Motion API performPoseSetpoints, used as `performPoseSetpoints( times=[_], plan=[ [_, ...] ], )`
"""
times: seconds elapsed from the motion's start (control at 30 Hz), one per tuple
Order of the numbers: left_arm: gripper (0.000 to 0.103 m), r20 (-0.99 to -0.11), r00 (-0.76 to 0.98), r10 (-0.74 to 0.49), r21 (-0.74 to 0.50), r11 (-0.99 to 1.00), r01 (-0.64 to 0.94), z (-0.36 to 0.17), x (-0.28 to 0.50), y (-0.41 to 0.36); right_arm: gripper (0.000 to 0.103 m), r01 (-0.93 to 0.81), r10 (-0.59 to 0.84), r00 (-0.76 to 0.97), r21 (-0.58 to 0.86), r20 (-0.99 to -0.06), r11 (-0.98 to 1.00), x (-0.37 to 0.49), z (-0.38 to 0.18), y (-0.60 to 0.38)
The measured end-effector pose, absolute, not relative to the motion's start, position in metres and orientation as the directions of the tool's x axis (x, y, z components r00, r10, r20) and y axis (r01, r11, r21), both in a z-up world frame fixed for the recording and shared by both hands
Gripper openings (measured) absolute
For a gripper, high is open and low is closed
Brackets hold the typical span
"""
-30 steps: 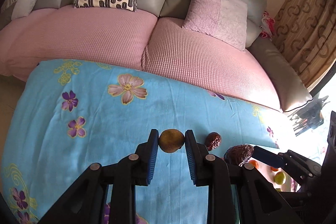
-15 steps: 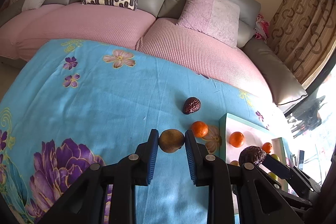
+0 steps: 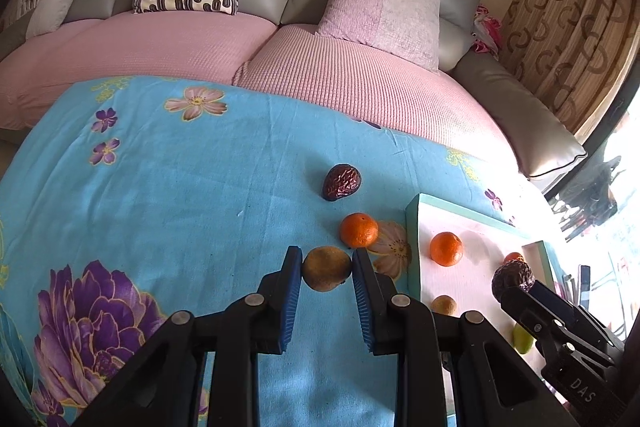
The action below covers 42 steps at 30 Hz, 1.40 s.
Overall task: Organize fruits
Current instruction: 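Carry the tan ball and the dark date over the white tray, then lower both fruits into the tray and open both tools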
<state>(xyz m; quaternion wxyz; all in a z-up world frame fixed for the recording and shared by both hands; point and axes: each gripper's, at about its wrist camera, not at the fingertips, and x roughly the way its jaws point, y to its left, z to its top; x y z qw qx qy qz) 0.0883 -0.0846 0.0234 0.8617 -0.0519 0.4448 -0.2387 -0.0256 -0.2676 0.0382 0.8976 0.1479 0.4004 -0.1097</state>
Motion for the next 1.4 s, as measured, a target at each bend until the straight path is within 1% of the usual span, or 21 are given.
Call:
performPoseSetpoints(
  times=[0.23, 0.47, 0.73, 0.9, 1.13, 1.4],
  plan=[
    [0.027, -0.754, 0.458, -0.471, -0.279, 0.861, 0.425, 0.015, 0.087, -0.113, 0.057, 0.379, -0.113, 0.637, 0.182, -0.762, 0.907, -0.035, 0.029, -0.296],
    [0.027, -0.747, 0.410, -0.524, -0.259, 0.796, 0.546, 0.020, 0.071, -0.155, 0.057, 0.516, -0.239, 0.583, 0.128, -0.776, 0.847, -0.058, 0.027, -0.338],
    [0.027, -0.752, 0.342, -0.563, -0.231, 0.712, 0.662, 0.012, 0.053, -0.205, 0.057, 0.547, -0.247, 0.577, 0.144, -0.778, 0.824, -0.066, 0.024, -0.356],
    [0.027, -0.761, 0.339, -0.553, -0.213, 0.707, 0.675, 0.003, 0.058, -0.220, 0.057, 0.526, -0.223, 0.570, 0.142, -0.791, 0.838, -0.059, 0.017, -0.355],
    [0.027, -0.782, 0.345, -0.520, -0.183, 0.720, 0.669, -0.015, 0.063, -0.221, 0.057, 0.518, -0.198, 0.540, 0.137, -0.818, 0.844, -0.053, 0.001, -0.356],
    [0.028, -0.807, 0.324, -0.494, -0.173, 0.721, 0.670, -0.028, 0.062, -0.227, 0.057, 0.529, -0.205, 0.491, 0.103, -0.847, 0.842, -0.050, -0.014, -0.357]
  ],
)
